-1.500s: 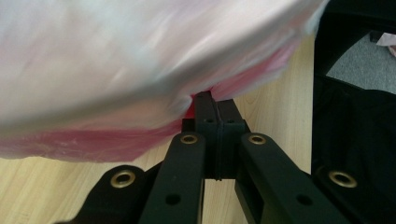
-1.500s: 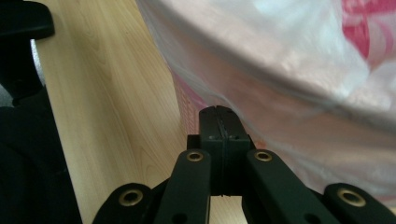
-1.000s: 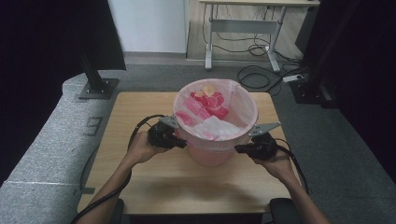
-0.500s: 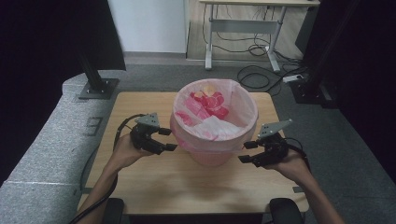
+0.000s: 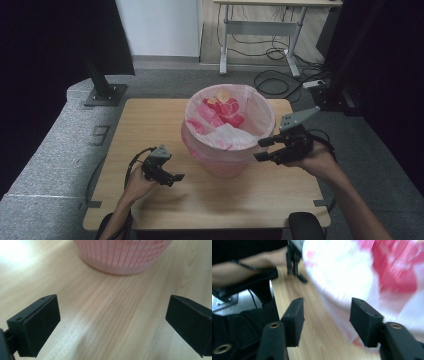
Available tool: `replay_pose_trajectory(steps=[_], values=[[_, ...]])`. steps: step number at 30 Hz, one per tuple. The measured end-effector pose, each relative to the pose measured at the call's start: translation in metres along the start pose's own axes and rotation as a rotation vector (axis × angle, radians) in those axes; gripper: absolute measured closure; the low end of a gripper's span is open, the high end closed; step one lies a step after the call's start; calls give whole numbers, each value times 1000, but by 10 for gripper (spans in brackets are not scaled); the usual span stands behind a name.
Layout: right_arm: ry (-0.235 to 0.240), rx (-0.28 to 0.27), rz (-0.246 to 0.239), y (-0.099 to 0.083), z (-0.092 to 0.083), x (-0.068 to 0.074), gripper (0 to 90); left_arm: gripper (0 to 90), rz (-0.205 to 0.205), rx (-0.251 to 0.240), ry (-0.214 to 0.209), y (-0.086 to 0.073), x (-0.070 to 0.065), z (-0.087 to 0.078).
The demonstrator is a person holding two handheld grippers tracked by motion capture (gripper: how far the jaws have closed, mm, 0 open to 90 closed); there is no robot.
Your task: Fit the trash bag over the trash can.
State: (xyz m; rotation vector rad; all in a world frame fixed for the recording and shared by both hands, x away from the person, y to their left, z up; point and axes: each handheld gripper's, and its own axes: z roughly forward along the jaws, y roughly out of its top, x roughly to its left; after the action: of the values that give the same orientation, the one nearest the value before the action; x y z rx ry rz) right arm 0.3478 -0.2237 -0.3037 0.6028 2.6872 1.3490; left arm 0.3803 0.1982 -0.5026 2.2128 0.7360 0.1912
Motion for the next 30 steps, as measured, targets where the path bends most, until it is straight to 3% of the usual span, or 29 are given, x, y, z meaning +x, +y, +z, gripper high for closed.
replay_pose_trajectory(steps=[3,5,7,13,16,19,23,28,30], values=[[1,-6,-2,17,-1,-5,502,0,-26,9,3,-13,3,12],[-18,10,-9,28,3,-9,518,0,-14,39,34,-18,4,19],[-29,24,-6,39,10,-14,533,0,-13,54,37,-21,7,23],[-45,54,-18,72,45,-32,539,0,-18,74,42,-29,11,32],[-43,56,-40,88,68,-39,497,0,-21,70,48,-30,11,31],[-40,102,-46,101,96,-45,435,0,-11,71,54,-31,10,32],[-37,189,-38,107,138,-53,353,0,6,78,64,-31,8,33],[-38,303,-30,95,184,-62,266,0,20,85,70,-30,7,33],[-62,336,-52,91,195,-65,231,0,25,89,74,-30,6,33]])
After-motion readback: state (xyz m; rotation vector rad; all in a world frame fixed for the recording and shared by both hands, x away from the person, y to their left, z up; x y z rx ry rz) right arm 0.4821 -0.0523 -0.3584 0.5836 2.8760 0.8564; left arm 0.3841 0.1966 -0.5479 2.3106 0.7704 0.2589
